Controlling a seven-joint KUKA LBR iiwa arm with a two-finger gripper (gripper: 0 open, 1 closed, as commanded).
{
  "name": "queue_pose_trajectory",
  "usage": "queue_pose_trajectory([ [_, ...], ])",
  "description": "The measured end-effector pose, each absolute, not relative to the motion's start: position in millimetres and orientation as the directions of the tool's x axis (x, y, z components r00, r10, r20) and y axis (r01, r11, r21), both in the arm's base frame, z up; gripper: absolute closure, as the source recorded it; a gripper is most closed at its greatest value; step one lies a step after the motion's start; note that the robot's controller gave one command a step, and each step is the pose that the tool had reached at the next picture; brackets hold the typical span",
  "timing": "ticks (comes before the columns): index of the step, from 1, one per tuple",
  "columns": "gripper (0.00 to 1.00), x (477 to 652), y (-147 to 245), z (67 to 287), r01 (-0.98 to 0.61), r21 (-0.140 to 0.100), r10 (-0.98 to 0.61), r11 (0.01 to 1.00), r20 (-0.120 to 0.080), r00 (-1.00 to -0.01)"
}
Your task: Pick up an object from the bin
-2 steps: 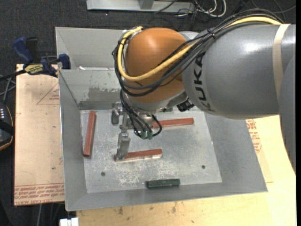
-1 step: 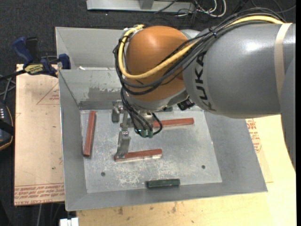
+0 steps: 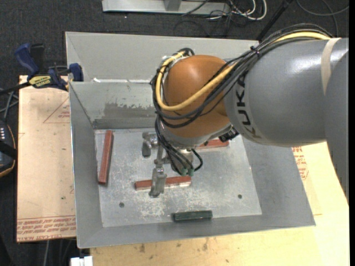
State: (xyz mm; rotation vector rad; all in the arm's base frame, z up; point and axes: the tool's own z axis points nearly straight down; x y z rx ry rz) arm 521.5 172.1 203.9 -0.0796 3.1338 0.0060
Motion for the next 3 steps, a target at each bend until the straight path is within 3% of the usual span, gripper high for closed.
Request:
queue_pose_trajectory([
  [2,0.0,512.5,156.9,169.4,-0.116,0.0,-0.116,0.993,0.001,-0.993],
  [3,0.0,546.7,134.4,120.9,-0.057,0.004,-0.057,0.998,-0.009,-0.998],
])
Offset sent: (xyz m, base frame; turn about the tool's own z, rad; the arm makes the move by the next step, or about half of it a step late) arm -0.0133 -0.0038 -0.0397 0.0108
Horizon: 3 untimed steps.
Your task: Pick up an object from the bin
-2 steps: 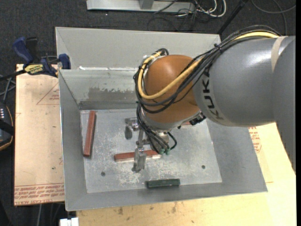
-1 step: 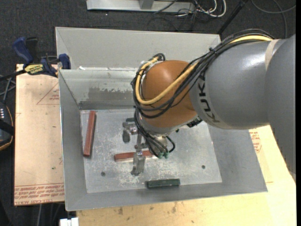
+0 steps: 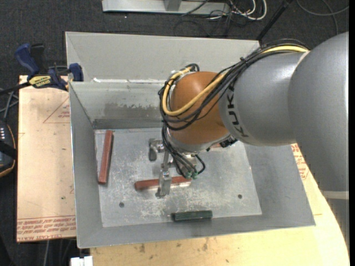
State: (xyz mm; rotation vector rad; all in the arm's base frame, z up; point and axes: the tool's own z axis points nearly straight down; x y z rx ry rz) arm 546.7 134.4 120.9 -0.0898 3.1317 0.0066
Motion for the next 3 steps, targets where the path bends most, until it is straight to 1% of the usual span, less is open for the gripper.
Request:
queue_pose_trajectory([
  [1,1.0,511.3,115.7,70.0,-0.285,0.002,-0.285,0.958,0.001,-0.958],
  [2,1.0,511.3,115.7,69.9,-0.285,0.002,-0.285,0.958,0.001,-0.958],
  [3,1.0,522.4,113.6,108.5,-0.291,0.003,-0.291,0.957,0.008,-0.957],
])
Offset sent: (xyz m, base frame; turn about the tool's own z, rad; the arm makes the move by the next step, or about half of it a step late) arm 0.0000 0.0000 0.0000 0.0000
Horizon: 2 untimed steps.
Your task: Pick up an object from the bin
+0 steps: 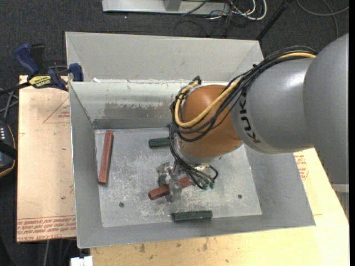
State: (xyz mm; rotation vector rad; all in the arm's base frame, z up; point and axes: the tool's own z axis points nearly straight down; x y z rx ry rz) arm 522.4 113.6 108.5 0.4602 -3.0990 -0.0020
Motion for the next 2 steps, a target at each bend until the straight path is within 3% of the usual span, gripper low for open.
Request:
queue_pose_trajectory([
  [1,1.0,532.2,116.3,157.6,-0.288,0.0,-0.288,0.958,-0.006,-0.958],
  [2,1.0,510.1,111.2,170.3,-0.301,0.001,-0.301,0.954,0.0,-0.954],
])
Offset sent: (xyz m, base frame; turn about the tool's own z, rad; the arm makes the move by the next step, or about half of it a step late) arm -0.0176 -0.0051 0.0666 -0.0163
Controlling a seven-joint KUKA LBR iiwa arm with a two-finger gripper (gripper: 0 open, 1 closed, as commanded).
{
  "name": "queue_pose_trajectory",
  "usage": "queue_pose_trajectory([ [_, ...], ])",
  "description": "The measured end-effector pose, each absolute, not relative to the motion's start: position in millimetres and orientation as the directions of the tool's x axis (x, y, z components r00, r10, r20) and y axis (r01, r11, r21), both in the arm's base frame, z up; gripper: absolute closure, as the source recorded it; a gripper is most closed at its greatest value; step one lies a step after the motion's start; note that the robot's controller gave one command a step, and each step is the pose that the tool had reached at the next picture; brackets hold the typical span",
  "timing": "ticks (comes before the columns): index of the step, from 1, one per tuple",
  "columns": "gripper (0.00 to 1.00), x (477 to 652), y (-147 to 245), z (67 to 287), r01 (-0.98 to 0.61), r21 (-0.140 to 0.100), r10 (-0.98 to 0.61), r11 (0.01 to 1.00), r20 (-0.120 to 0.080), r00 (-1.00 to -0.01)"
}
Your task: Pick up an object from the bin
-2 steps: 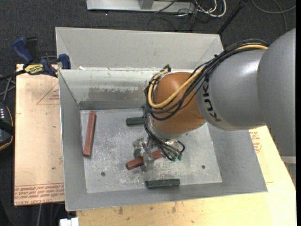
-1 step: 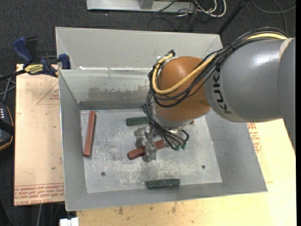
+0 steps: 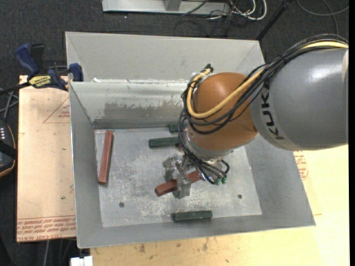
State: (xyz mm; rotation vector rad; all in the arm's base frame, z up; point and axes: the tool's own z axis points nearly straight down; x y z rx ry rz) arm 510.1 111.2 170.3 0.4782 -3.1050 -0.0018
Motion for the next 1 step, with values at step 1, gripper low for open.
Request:
queue_pose_trajectory([
  [1,1.0,517.9,103.2,222.4,-0.286,0.001,-0.286,0.958,-0.002,-0.958],
])
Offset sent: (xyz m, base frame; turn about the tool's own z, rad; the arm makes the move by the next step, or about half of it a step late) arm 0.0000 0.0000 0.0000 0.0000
